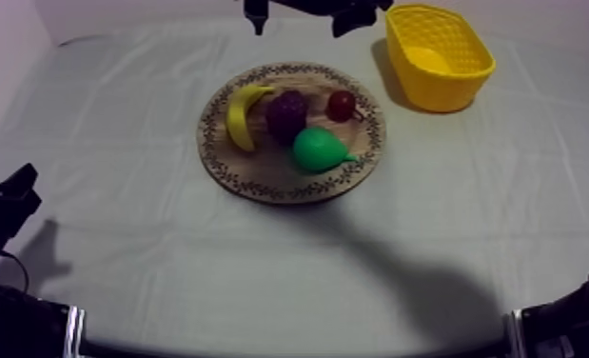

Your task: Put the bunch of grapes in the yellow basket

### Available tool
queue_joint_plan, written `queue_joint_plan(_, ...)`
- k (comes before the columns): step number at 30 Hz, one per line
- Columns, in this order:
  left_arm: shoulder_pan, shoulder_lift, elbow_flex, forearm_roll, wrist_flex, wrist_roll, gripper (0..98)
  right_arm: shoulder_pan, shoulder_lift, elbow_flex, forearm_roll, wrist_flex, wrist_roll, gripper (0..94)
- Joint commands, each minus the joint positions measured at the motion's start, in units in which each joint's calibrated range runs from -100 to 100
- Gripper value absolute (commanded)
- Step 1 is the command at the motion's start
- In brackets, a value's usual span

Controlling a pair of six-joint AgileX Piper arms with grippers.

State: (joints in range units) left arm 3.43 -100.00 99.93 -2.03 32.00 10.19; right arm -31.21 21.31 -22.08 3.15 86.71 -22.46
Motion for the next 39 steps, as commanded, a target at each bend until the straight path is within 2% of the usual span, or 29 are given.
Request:
queue_joint_plan(1,0.0,0.0,0.0,0.01,0.0,0.0,0.1,0.0,0.2,0.0,0.2,0.1,0.0,81.9)
queue_joint_plan(12,0.0,0.0,0.0,0.01,0.0,0.0,0.1,0.9,4.5,1.4,0.1,-3.1,0.4,81.6)
queue_joint_plan(30,0.0,0.0,0.0,0.01,0.0,0.0,0.1,1.8,18.8,2.9,0.2,-13.7,0.0,79.5)
queue_joint_plan(39,0.0,0.0,0.0,0.01,0.0,0.0,0.1,1.9,24.5,-1.7,-0.1,-14.7,0.3,79.6)
